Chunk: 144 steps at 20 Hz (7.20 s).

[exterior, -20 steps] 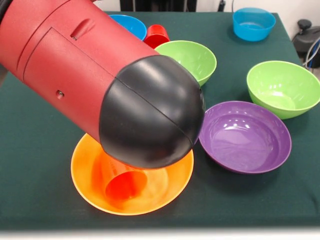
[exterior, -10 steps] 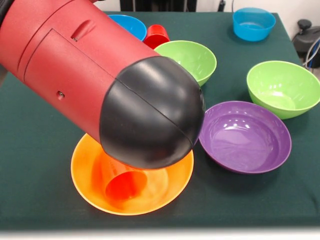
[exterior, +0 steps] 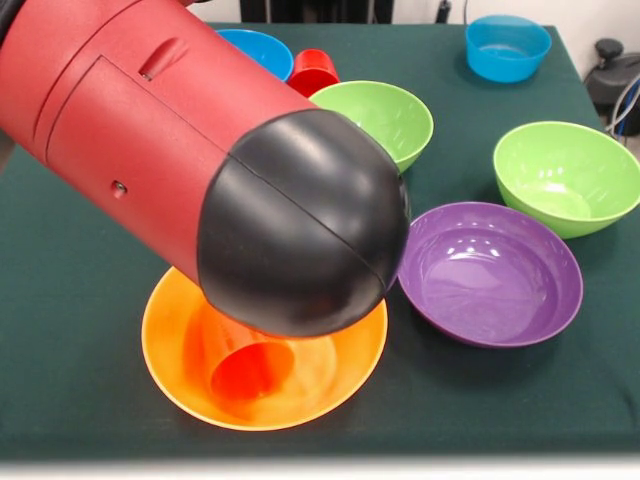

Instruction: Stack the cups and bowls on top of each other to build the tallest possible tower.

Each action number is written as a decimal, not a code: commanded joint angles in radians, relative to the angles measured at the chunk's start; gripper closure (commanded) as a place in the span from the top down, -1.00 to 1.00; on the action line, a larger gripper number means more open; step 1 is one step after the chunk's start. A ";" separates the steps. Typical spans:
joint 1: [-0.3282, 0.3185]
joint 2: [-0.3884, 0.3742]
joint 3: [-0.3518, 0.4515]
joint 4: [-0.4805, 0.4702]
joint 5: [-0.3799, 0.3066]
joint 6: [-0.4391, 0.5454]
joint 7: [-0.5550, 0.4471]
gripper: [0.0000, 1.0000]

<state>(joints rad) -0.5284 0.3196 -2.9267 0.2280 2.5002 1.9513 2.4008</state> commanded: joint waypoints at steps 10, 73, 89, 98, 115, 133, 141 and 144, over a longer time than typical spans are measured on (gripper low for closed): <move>-0.020 0.054 -0.121 -0.075 0.061 -0.030 -0.021 1.00; -0.022 0.000 -0.124 -0.068 0.023 0.016 -0.208 1.00; -0.014 -0.027 -0.124 -0.075 0.060 -0.025 -0.217 1.00; -0.010 -0.018 -0.108 -0.081 0.080 -0.151 -0.211 1.00; -0.009 0.004 -0.029 -0.113 0.114 -0.345 -0.203 1.00; -0.017 0.011 -0.124 -0.078 0.075 -0.098 -0.208 1.00; -0.016 0.016 -0.068 -0.097 0.099 -0.270 -0.193 1.00; -0.015 0.018 -0.071 -0.097 0.099 -0.237 -0.169 1.00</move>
<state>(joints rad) -0.5514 0.3117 -2.9266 0.2279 2.6142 1.7499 2.4006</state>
